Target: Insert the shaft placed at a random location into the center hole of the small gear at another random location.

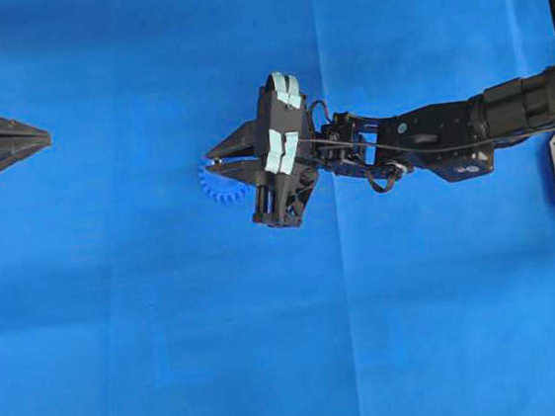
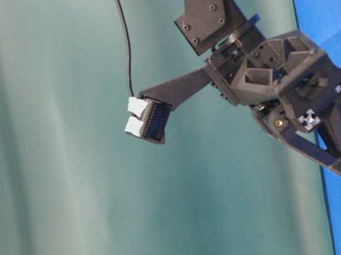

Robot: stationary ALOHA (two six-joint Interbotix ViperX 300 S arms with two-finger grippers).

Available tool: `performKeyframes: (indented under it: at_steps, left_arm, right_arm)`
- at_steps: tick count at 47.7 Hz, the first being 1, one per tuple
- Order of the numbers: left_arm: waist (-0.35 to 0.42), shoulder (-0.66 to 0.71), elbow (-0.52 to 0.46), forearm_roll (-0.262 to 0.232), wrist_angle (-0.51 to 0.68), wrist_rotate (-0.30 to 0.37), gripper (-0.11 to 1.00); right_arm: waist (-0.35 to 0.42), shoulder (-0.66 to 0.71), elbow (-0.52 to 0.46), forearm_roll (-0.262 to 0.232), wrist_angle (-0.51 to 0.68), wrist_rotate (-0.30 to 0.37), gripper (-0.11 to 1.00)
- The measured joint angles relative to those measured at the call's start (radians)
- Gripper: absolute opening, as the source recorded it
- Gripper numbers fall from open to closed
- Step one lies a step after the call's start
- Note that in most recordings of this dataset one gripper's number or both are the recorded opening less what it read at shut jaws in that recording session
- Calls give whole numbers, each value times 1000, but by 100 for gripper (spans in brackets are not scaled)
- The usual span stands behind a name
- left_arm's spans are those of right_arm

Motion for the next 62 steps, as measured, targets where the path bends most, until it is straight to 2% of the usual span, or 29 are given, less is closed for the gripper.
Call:
performKeyframes:
  at_steps: [11,28,52,56,62]
  left_arm:
    - [0,-3,0,0,-2,-2,0]
    - [0,-5,0,0,0,0,0]
    - [0,-5,0,0,-3,0,0]
    - [0,-5,0,0,-3,0,0]
    - [0,-5,0,0,-2,-2,0]
  right_arm:
    - [8,14,-2,2,-2,-2,3]
    - [18,57,0,37,-3,3,3]
    - [20,57,-2,38,6,2,3]
    - [20,57,-2,37,14,0,12]
    - [21,54,-2,38,28,-2,43]
